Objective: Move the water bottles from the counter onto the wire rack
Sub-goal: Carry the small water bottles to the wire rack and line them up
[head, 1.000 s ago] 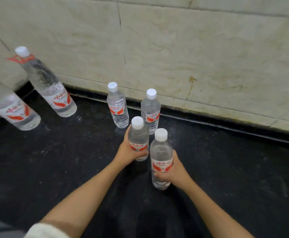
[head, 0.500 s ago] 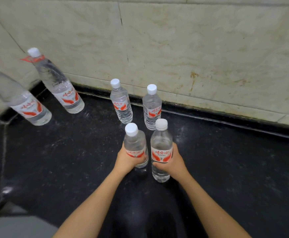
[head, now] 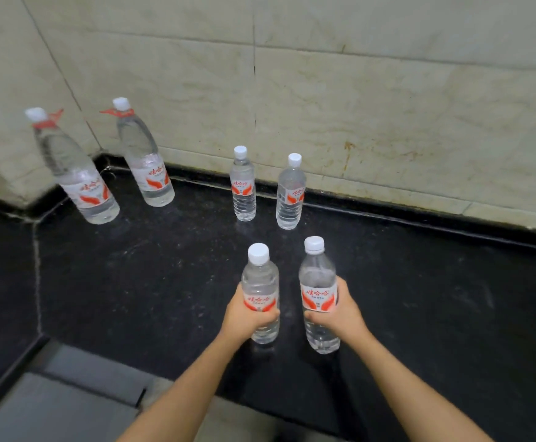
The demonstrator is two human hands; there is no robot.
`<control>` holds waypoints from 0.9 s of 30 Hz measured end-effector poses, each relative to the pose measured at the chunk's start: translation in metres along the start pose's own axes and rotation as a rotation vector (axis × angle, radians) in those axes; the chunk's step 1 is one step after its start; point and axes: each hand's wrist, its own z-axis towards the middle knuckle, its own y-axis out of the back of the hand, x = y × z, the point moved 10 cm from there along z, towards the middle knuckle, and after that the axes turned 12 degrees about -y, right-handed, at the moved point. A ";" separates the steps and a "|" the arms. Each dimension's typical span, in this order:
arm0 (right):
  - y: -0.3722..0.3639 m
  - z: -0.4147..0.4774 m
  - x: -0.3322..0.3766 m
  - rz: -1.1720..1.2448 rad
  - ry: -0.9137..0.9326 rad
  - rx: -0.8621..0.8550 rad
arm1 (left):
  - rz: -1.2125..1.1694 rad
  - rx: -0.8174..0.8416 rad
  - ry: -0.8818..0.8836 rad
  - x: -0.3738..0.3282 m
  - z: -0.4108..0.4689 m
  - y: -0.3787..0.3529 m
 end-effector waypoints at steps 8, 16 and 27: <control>0.061 -0.103 0.003 0.114 0.065 -0.256 | -0.001 0.158 -0.136 -0.041 -0.044 -0.009; 0.141 -0.192 -0.023 0.118 0.027 -0.484 | -0.043 0.388 -0.252 -0.101 -0.080 -0.094; 0.258 -0.276 -0.116 0.219 -0.077 -0.726 | -0.035 0.638 -0.370 -0.154 -0.133 -0.241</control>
